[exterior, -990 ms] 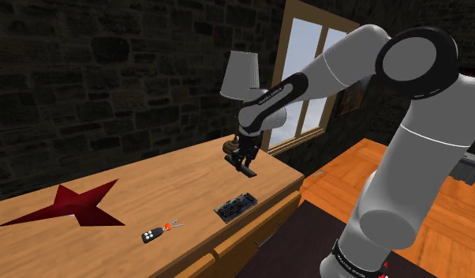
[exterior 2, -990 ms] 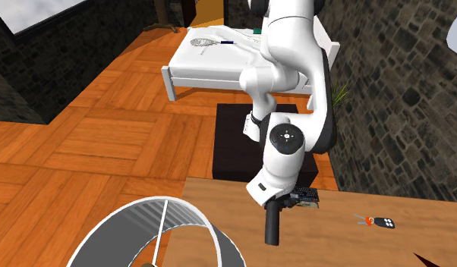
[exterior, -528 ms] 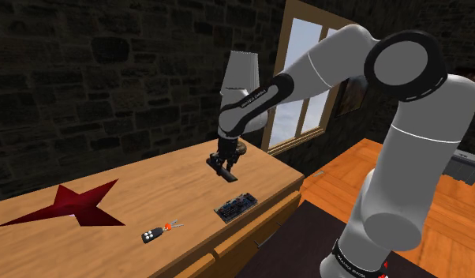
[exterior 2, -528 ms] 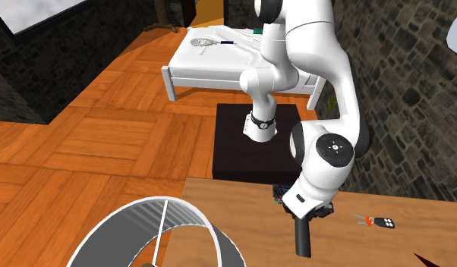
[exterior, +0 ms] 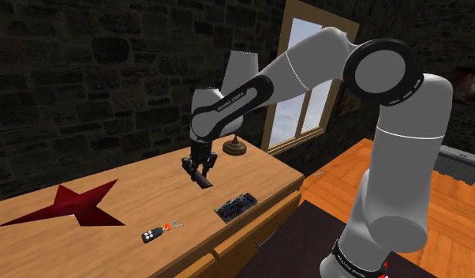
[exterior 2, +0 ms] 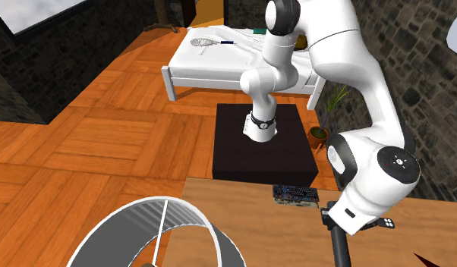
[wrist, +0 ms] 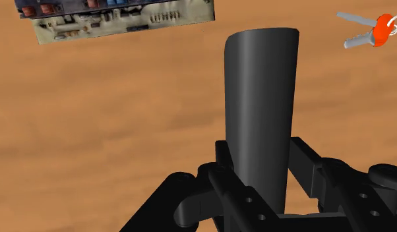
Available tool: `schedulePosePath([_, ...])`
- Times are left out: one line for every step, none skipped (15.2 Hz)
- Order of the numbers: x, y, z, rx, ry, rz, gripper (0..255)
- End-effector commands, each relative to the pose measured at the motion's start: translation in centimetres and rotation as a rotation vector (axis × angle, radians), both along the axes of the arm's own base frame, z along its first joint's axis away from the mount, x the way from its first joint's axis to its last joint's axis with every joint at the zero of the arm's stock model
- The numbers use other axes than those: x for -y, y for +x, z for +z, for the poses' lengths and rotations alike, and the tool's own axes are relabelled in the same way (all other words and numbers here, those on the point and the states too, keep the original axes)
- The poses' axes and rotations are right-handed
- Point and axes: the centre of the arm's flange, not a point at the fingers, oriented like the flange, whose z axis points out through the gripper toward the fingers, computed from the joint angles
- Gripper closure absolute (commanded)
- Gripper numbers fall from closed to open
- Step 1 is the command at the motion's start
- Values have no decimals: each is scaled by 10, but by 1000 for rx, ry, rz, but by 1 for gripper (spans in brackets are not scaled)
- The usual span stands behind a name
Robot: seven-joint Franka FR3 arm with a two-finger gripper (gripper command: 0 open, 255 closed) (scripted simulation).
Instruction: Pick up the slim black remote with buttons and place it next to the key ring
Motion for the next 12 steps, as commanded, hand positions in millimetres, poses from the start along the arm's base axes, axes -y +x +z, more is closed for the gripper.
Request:
schedulePosePath([-23, 9, -2, 0, 0, -1, 255])
schedulePosePath([-36, 14, -2, 0, 0, -1, 255])
schedulePosePath([-48, 18, -2, 0, 0, -1, 255])
schedulePosePath([-61, 23, -2, 0, 0, -1, 255])
schedulePosePath([-73, 27, -1, 0, 0, -1, 255])
schedulePosePath([-85, 32, -1, 0, 0, -1, 255])
schedulePosePath([-98, 36, -1, 0, 0, -1, 255])
schedulePosePath([-98, 36, -7, 0, 0, -1, 255])
schedulePosePath([-98, 36, -12, 0, 0, -1, 255])
schedulePosePath([-98, 36, -17, 0, 0, -1, 255])
schedulePosePath([-98, 36, -22, 0, 0, -1, 255])
schedulePosePath([-98, 36, -28, 0, 0, -1, 255])
